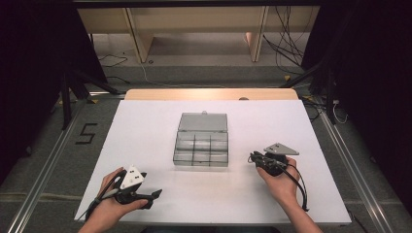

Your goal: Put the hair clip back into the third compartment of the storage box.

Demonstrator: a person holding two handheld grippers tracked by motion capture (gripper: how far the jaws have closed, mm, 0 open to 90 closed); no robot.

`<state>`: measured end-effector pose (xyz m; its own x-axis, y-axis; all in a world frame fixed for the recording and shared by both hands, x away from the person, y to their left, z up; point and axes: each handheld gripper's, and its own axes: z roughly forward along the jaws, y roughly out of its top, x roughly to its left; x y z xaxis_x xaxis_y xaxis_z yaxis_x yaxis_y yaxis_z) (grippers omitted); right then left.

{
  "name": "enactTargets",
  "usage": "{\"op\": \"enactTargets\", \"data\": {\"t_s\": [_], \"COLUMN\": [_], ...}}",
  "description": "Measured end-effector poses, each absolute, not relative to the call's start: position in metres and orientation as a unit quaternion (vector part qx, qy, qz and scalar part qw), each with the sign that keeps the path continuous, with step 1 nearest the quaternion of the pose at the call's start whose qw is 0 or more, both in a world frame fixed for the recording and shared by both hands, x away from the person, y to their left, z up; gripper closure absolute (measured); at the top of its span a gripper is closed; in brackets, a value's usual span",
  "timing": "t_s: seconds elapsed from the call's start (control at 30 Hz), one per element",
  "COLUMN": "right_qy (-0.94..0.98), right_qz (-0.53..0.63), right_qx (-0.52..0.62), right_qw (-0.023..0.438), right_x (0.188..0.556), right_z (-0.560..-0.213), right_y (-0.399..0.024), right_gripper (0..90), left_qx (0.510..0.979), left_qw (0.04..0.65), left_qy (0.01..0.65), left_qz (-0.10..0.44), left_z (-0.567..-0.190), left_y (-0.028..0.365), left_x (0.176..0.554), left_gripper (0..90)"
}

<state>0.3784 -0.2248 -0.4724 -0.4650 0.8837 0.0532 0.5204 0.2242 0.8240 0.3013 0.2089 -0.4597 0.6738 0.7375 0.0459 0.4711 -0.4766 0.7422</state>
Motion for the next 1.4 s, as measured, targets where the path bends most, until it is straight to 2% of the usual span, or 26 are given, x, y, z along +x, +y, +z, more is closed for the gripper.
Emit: {"op": "enactTargets", "data": {"t_s": [1.4], "right_qy": [0.746], "right_qz": [0.431], "right_qx": [0.457], "right_qw": [0.222], "right_x": [0.388], "right_z": [-0.463], "right_y": [-0.206], "right_gripper": [80.2], "left_qx": [0.839], "left_qw": [0.364], "left_qy": [0.359], "left_qz": [0.184], "left_z": [-0.46], "left_y": [0.209], "left_x": [0.301], "left_gripper": [21.5]}}
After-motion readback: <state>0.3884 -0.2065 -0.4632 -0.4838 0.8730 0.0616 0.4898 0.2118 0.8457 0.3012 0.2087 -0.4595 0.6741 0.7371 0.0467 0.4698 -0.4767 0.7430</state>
